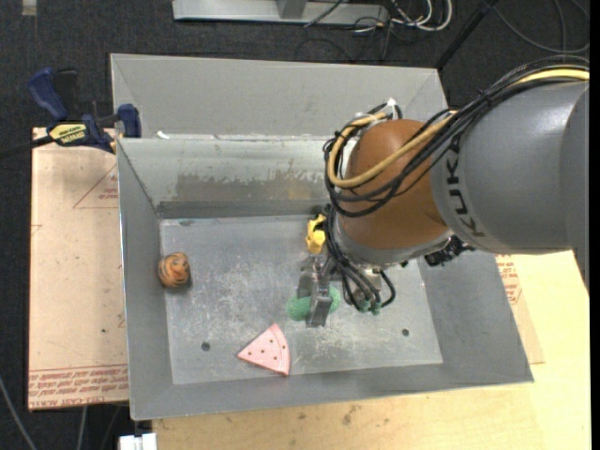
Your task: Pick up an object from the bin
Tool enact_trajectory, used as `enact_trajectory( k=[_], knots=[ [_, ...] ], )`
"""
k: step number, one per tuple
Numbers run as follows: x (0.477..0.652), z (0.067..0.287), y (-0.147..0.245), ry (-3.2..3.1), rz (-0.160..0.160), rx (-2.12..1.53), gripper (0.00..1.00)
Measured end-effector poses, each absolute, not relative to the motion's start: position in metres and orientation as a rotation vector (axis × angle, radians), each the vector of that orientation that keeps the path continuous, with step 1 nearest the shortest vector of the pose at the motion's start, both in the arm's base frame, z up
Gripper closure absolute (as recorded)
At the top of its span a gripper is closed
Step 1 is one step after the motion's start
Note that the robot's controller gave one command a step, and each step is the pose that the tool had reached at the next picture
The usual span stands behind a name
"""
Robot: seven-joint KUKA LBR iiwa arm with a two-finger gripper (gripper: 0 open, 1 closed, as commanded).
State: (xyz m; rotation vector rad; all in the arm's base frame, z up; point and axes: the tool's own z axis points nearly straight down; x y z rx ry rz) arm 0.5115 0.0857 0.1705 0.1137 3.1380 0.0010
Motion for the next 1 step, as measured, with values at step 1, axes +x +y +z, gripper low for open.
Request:
enact_trajectory(
  k=[1],
  knots=[
    [0.5472,0.3008,0.0903,3.135,0.001,0.144,1.0]
  ],
)
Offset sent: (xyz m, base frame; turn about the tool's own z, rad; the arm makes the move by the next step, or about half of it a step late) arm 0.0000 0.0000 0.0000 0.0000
